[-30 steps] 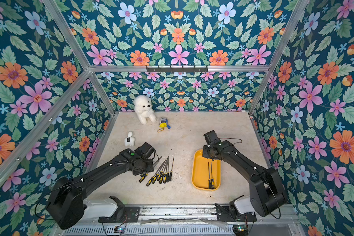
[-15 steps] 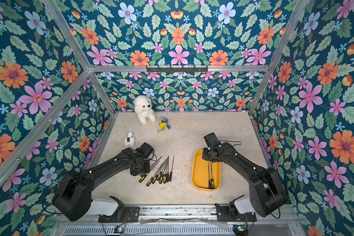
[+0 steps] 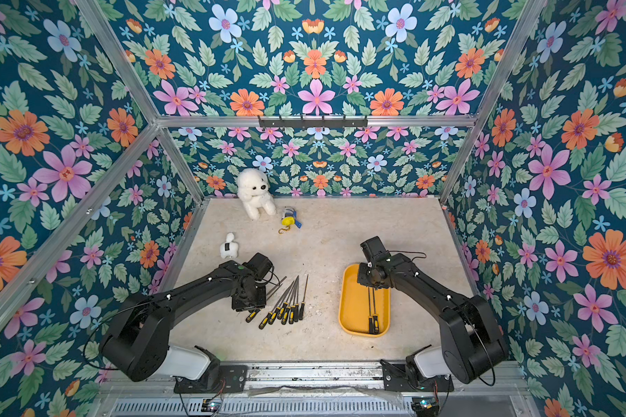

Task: Put the file tool into the storage box
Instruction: Pick up the file tool from the center of the board.

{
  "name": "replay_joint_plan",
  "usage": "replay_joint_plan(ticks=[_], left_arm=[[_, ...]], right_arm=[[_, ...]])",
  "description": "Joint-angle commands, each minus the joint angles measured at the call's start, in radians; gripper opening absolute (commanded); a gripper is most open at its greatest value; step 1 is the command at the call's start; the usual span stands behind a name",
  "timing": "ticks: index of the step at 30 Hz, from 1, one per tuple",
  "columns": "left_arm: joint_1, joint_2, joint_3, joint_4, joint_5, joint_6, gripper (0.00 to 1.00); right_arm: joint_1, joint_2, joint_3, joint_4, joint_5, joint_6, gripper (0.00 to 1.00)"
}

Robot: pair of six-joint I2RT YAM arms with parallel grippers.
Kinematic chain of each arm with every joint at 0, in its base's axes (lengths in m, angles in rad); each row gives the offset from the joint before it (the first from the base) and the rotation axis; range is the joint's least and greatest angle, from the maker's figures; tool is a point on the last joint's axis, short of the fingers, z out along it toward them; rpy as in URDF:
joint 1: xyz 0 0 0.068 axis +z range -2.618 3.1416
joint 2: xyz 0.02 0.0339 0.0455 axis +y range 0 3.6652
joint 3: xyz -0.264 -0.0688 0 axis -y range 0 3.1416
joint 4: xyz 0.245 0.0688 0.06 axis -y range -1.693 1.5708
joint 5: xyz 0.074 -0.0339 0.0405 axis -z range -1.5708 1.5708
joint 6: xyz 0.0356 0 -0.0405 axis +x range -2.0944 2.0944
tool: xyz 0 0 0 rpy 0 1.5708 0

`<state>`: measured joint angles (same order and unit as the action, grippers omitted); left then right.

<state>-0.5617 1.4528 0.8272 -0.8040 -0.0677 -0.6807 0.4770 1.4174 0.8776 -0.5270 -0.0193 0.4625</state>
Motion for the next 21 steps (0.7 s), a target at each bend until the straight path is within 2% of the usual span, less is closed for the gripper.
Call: replay_joint_plan(ticks=[1,13,21], left_arm=[[0.007,0.008,-0.001,0.005,-0.026,0.017,0.47],[0.029,0.038,-0.029,0.068,-0.005,0.049,0.45],[0.049,0.046,-0.043,0.109,0.029,0.064,0.32]], right_arm=[[0.002,-0.008,-0.008,0.010,-0.002,0.015,0.28],[0.001,-0.012,-0.023,0.018,-0.010,0.024,0.28],[0.005,-0.005,-0.028,0.025,-0.015,0.027,0.28]])
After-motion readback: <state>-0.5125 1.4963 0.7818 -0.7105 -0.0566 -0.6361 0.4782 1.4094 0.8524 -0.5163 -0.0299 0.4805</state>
